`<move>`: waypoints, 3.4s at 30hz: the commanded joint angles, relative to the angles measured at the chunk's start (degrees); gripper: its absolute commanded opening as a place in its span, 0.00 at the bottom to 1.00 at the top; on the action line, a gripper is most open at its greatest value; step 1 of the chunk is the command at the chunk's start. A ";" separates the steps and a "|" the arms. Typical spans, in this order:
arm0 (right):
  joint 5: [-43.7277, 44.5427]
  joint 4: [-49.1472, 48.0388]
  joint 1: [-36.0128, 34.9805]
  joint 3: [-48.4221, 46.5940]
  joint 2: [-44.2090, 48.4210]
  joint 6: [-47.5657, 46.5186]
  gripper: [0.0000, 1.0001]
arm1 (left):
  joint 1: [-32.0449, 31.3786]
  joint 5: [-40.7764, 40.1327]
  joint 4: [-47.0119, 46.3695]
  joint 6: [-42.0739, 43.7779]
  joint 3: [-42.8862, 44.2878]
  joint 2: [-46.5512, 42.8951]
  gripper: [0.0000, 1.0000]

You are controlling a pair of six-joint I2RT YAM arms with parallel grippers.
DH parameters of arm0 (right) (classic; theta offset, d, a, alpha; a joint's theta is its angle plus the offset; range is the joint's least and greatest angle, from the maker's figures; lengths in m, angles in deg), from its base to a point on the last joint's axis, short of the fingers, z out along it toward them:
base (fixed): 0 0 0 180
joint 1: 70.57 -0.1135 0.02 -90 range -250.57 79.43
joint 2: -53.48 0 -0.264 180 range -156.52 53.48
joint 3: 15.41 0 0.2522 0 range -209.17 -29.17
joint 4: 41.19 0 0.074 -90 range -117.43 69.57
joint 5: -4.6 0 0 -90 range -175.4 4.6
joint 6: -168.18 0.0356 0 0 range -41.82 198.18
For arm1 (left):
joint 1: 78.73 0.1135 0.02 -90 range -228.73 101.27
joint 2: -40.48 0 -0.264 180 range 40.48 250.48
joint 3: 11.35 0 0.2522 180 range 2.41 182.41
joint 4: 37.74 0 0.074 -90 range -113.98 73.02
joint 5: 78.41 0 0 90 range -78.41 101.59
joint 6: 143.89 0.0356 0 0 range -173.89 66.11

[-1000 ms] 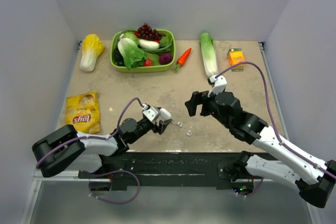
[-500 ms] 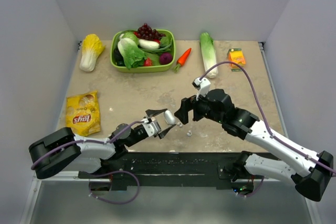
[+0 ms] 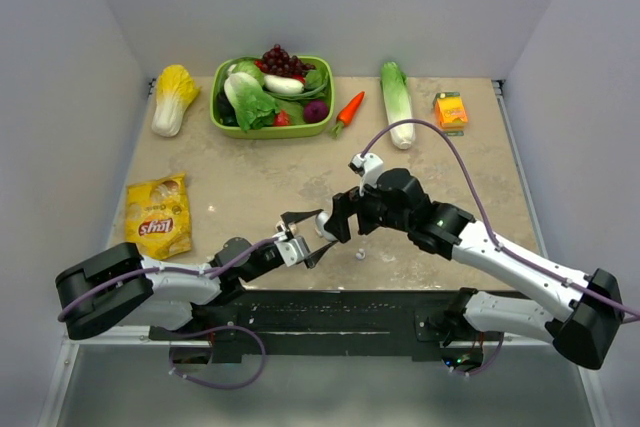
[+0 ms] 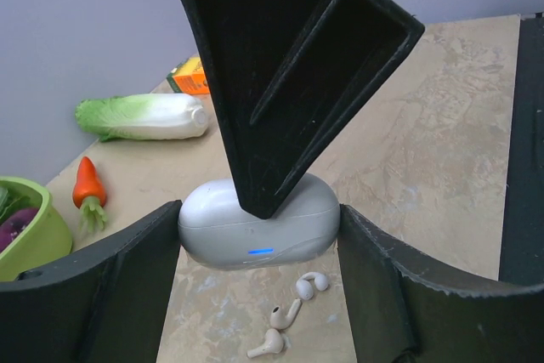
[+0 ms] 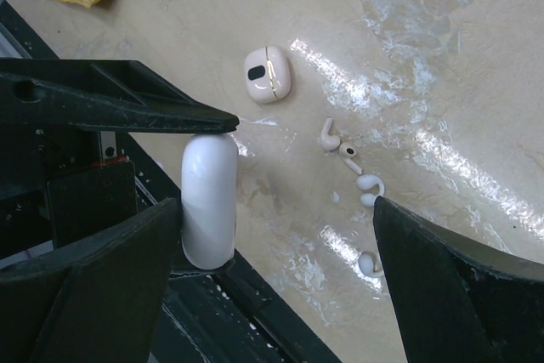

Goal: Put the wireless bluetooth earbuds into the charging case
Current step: Open the charging case.

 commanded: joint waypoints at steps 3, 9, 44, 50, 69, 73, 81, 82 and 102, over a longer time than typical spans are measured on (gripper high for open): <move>-1.15 -2.42 -0.38 -1.32 -0.45 -1.13 0.98 | -0.72 0.12 -4.52 0.78 1.23 -0.42 0.00; 0.25 -2.16 -0.38 -0.80 -0.80 -0.78 0.97 | -1.07 0.03 -5.13 0.78 0.87 -0.51 0.00; 0.17 -3.31 -0.47 -0.27 3.69 0.02 0.98 | -2.04 -3.31 -4.96 1.31 0.08 -1.30 0.00; -1.07 -2.51 -0.64 -0.18 1.06 -1.30 0.98 | -2.13 -3.40 -3.64 1.31 1.05 -1.13 0.00; 6.84 0.91 -0.38 -0.44 1.75 0.19 0.96 | -2.92 -5.33 -2.76 1.57 0.08 -2.88 0.00; 7.37 0.83 -0.12 -0.27 2.54 0.63 0.95 | -3.18 -5.77 -2.67 1.57 -0.53 -3.67 0.00; 2.47 -4.08 -0.20 -0.62 6.85 0.37 0.86 | -3.36 -6.65 -2.32 1.57 -0.01 -3.33 0.00; 0.54 -4.53 -0.20 -0.79 6.67 0.28 0.81 | -3.27 -6.74 -1.54 1.57 0.43 -3.24 0.00; -2.73 -5.06 -0.20 0.00 1.49 0.02 0.44 | -3.36 -7.00 -2.67 1.92 1.22 -2.36 0.00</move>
